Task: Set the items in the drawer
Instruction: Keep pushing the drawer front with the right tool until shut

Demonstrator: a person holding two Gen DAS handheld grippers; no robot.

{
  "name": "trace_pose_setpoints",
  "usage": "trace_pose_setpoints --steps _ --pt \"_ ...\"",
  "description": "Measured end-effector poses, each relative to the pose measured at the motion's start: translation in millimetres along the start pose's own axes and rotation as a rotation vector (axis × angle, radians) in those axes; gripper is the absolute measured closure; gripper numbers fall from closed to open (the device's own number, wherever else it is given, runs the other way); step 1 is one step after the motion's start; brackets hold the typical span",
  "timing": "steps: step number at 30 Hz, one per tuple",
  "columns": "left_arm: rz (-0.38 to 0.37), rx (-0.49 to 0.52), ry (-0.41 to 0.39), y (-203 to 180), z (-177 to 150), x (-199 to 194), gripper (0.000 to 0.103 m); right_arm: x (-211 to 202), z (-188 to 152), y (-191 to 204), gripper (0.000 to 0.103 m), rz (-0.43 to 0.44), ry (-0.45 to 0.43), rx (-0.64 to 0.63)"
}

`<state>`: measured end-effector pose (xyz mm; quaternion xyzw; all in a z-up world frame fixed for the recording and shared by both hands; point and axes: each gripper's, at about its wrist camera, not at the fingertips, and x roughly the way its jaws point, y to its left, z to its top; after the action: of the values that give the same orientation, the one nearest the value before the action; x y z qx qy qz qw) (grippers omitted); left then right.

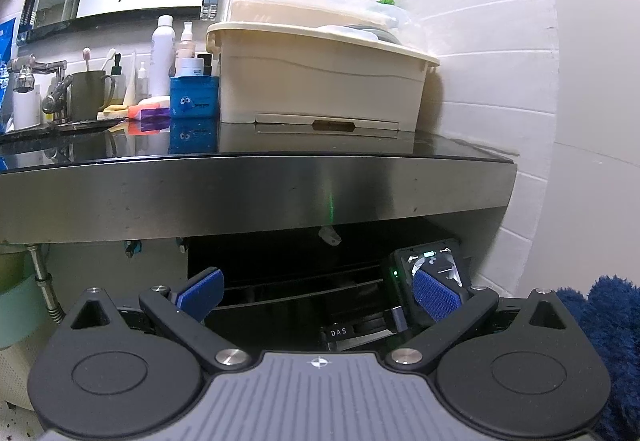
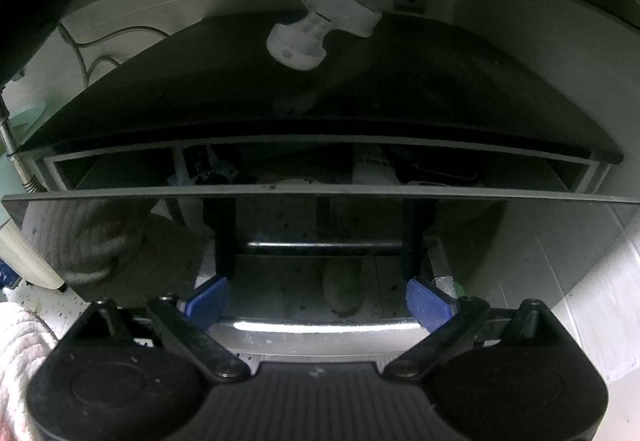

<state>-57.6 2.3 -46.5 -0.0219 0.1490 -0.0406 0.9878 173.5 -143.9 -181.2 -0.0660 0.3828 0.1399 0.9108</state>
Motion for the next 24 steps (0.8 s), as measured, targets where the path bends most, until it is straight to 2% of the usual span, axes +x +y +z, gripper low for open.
trace_pose_setpoints --steps 24 --pt "0.005 -0.009 0.019 0.8 -3.0 1.1 0.001 4.7 4.1 -2.1 0.003 0.0 -0.003 0.0"
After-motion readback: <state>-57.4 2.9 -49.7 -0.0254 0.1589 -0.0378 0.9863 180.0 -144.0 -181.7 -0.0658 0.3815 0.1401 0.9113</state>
